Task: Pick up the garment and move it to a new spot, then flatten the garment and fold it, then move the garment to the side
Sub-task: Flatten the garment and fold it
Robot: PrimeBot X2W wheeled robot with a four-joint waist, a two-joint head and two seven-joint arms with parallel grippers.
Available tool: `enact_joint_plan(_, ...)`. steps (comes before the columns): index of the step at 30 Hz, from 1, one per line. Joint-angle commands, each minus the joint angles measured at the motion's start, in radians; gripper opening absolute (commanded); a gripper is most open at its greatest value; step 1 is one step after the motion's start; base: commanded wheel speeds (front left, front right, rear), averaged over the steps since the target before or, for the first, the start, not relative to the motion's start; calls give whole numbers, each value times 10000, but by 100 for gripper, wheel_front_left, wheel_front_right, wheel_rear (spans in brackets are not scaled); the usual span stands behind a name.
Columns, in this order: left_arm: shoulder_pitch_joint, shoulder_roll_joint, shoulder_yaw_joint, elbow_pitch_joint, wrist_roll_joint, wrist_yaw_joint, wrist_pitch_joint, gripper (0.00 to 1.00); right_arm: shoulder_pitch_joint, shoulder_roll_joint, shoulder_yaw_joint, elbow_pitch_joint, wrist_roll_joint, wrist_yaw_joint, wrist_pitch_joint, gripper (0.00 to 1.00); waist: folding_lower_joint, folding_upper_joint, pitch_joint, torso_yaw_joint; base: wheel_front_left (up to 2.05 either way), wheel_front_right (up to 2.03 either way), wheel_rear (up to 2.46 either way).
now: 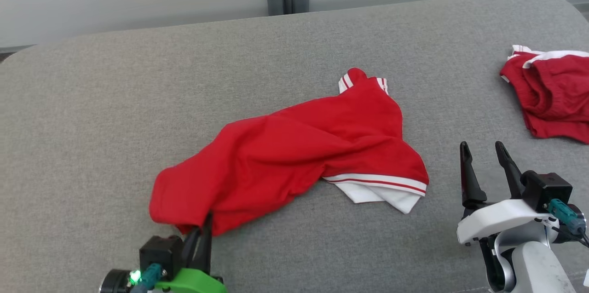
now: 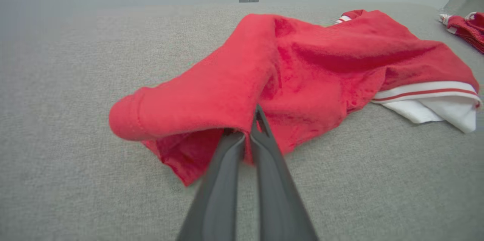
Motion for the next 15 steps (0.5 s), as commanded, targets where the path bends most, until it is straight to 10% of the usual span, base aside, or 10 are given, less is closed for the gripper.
enact_joint_plan(1,268,101,-101,-273,102,119,198,0,24,-21,2,12,94,-16,-47,100,0,0,-42,161,0,0,0)
enact_joint_plan(8,870,-44,-616,-639,-287,182,1225,0,-33,-21,53,72,81,-16,-58,100,0,0,-60,317,0,0,0)
enact_joint_plan(10,903,-61,-591,-512,-372,201,1200,49,-34,-20,51,88,77,-16,-59,100,0,0,-88,343,0,0,0)
enact_joint_plan(11,925,-44,-568,-420,-366,226,1185,100,-25,-21,40,99,73,-16,-58,100,0,0,-107,360,0,0,0)
enact_joint_plan(15,968,169,-377,-201,-319,354,1104,100,59,-21,5,124,28,-16,-69,100,0,0,-210,427,0,0,0)
